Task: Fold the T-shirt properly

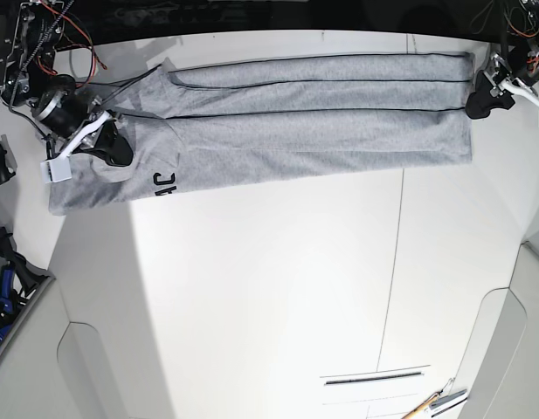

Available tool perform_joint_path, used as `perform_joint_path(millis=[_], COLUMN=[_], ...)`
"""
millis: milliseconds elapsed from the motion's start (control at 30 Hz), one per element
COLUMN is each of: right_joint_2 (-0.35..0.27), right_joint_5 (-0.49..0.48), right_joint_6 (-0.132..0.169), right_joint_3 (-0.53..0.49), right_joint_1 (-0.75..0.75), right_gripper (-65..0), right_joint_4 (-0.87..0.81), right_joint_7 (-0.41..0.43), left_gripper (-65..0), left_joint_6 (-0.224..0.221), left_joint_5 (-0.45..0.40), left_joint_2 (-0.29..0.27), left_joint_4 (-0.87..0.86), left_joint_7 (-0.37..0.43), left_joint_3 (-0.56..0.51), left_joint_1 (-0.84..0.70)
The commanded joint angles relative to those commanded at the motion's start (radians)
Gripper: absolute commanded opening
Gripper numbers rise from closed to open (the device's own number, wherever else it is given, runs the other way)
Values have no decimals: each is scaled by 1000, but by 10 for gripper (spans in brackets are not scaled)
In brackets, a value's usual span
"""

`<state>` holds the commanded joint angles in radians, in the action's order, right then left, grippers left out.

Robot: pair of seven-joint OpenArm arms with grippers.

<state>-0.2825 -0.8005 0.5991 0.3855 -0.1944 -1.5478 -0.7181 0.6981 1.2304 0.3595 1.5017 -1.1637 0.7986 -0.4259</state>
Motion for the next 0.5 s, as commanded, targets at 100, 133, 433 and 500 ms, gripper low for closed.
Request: perform_joint_path(millis=[100,133,433,500], right_joint_2=[0,0,0,0], right_joint_5=[-1,-3,-8,-15], right_joint_6=[0,0,0,0], right_joint_3=[0,0,0,0], right_joint_1=[0,0,0,0], right_gripper=[-650,-650,-650,-650], right_joint_4=[0,0,0,0], right_joint_7=[0,0,0,-3], left_gripper=[-291,-291,-291,-291], left_joint_6=[0,0,0,0], left_joint_5=[-2,-20,-58,-64], left_joint_2=[-20,-24,-31,-33], left_joint_4=[0,0,0,0], left_joint_7=[2,10,59,73], left_joint_3=[0,0,-13,-34], left_joint_1=[-4,-5,-6,-6])
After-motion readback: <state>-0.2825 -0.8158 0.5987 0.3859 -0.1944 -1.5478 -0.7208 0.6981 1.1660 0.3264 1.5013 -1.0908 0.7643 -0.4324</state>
